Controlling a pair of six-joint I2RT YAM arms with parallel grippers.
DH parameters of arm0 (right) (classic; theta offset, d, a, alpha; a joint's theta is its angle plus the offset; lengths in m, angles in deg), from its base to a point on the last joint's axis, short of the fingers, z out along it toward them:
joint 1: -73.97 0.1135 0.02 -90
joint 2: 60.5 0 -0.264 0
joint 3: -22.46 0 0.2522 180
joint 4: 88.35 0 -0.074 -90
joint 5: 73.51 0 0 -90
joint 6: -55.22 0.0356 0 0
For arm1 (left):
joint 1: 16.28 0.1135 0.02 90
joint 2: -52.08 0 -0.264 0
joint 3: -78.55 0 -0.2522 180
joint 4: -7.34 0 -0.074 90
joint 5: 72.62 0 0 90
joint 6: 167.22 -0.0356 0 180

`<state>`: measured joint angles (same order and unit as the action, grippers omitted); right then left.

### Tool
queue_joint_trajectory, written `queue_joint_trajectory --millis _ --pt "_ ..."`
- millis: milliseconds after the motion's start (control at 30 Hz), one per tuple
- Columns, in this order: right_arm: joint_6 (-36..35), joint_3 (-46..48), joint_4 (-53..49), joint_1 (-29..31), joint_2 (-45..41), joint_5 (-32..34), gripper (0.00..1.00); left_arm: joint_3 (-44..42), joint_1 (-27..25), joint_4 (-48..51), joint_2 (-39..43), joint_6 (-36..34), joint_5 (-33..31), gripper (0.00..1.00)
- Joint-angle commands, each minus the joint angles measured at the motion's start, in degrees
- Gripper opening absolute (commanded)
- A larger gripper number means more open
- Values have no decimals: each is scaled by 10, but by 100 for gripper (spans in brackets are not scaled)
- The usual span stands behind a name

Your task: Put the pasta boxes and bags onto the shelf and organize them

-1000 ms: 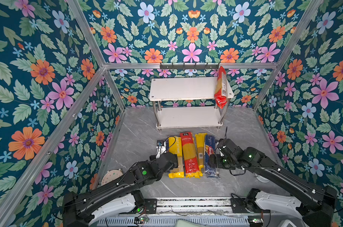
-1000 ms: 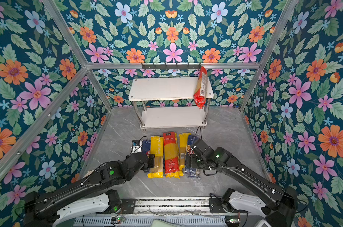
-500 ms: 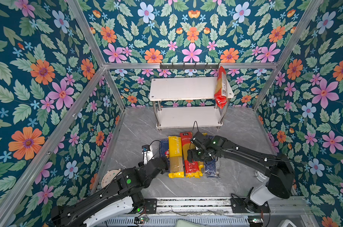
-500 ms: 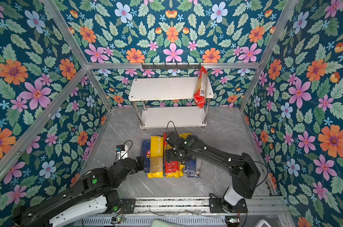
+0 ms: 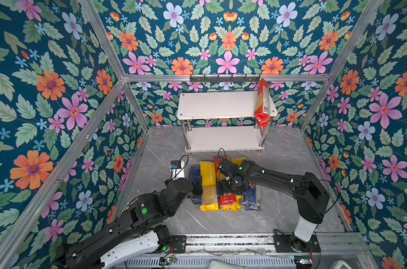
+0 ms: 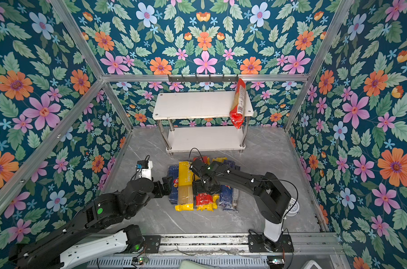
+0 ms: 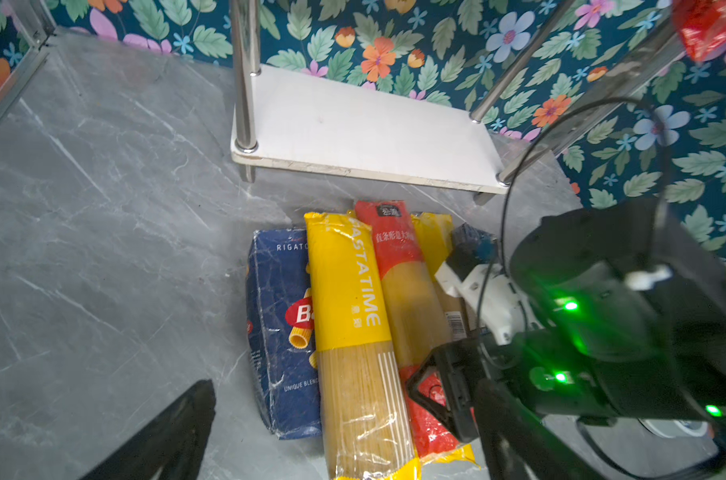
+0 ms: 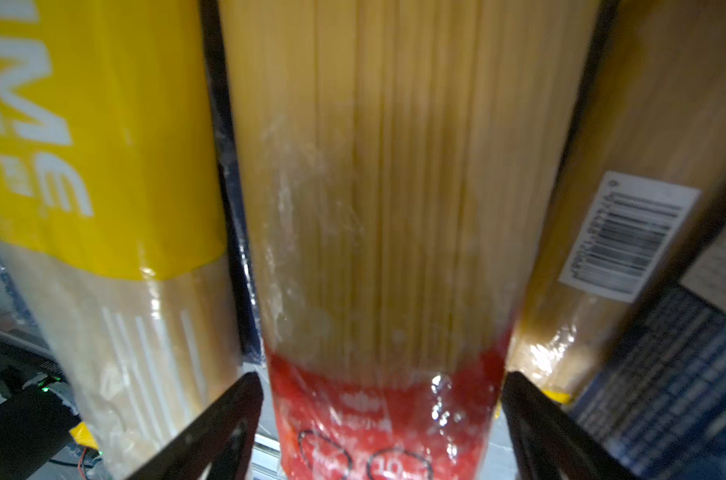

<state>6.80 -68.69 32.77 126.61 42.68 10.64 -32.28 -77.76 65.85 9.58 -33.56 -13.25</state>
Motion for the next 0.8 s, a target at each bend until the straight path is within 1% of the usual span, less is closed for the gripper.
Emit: queue_joint_trajectory --millis 0,233,367,533,700,767 --pt "11 -5 0 8 12 -3 91 23 1 -12 0 -48 -4 99" --pt "23 -16 8 14 42 -7 89 31 0 -18 4 -72 -8 100" --pt "24 -18 2 14 46 1 82 28 1 -33 -10 -94 0 99" --pt "31 5 20 13 37 -4 56 36 4 -39 -36 -117 8 99" --pt "33 28 42 14 19 -10 37 36 18 -49 -43 -129 18 99" --pt "32 34 48 14 13 -13 33 36 25 -50 -45 -131 24 99"
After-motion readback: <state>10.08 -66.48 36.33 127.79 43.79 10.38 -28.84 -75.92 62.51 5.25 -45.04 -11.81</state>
